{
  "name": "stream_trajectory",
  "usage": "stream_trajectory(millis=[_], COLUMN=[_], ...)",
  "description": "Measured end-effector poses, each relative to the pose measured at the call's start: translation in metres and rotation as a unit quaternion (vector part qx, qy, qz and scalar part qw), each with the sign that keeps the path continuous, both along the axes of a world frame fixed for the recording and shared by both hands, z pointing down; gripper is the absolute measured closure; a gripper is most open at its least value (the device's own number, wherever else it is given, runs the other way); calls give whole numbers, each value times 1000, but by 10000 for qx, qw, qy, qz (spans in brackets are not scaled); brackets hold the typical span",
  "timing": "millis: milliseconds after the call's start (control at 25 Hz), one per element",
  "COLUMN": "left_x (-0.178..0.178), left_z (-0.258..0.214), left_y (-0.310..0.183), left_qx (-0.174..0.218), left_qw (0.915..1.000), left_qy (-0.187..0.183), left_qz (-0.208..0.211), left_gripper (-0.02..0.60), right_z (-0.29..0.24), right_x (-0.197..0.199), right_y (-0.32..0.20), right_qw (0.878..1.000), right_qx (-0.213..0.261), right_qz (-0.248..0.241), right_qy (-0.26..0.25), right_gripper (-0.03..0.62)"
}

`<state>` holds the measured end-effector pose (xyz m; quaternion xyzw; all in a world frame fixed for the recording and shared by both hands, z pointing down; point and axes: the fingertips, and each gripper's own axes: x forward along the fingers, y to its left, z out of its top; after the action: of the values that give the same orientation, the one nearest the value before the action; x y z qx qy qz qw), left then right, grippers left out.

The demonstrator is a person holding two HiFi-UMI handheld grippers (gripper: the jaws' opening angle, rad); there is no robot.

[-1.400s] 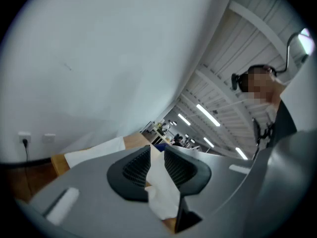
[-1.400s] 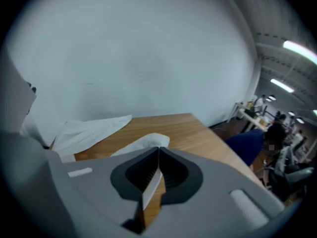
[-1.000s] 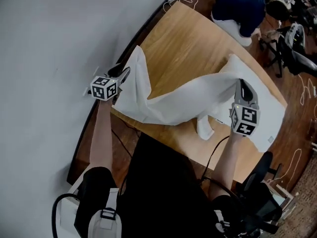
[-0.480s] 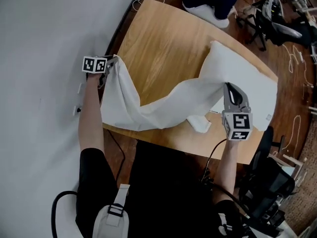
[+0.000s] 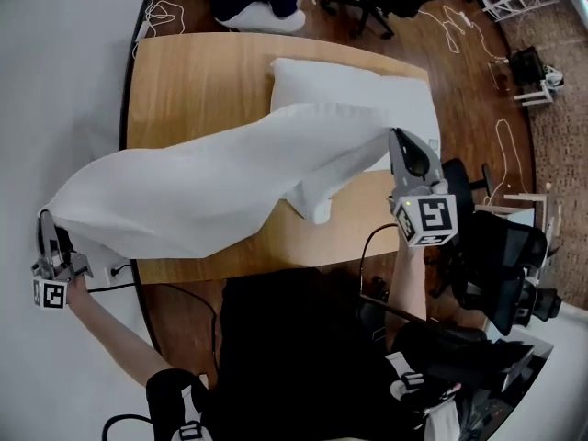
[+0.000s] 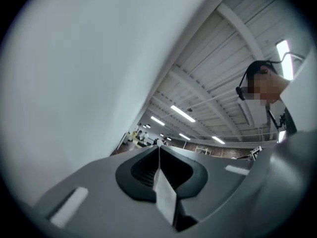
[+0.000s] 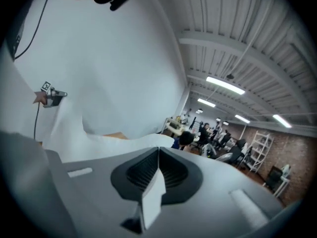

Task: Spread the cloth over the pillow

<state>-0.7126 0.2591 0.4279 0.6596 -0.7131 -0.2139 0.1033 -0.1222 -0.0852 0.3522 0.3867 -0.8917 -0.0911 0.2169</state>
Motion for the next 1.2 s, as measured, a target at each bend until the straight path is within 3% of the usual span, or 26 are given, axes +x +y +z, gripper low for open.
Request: stream_trajectory(millis=[80, 160, 400, 520, 640, 840, 1080, 1200], left_x=[16, 24, 49, 77, 114, 203, 396, 449], left_z=[-35, -77, -189, -238, -286, -313, -341, -363], left_y=[-13, -23, -44, -53, -57, -70, -62, -61], left_qx=[467, 692, 1355, 1818, 2110, 2154, 2052, 2155], left_qw=[9984, 9955, 9817, 9711, 9600, 9523, 9337, 9281], left_qy=[-275, -615, -1215, -1255, -1539, -1815, -2563, -2558], left_qz=[135, 218, 554, 898, 1010, 1178, 1428, 1636], left_gripper=[571, 571, 571, 571, 571, 571, 572, 572], right_z=[-56, -108, -196, -235, -264, -263, -241, -242], right_x=[43, 80, 146, 185, 238, 341, 525, 574], right_y=[-4, -1, 4, 16, 40, 72, 112, 119], right_qw=[9963, 9876, 9771, 9693, 9557, 9433, 9250, 9203], right_qx=[796, 1432, 1823, 2113, 2476, 2646, 2921, 2975], right_qz=[317, 631, 950, 1100, 1336, 1575, 1958, 2058], right_qy=[-86, -136, -547, -604, -859, -1242, -1442, -1491], right_gripper=[583, 583, 585, 585, 585, 585, 584, 585])
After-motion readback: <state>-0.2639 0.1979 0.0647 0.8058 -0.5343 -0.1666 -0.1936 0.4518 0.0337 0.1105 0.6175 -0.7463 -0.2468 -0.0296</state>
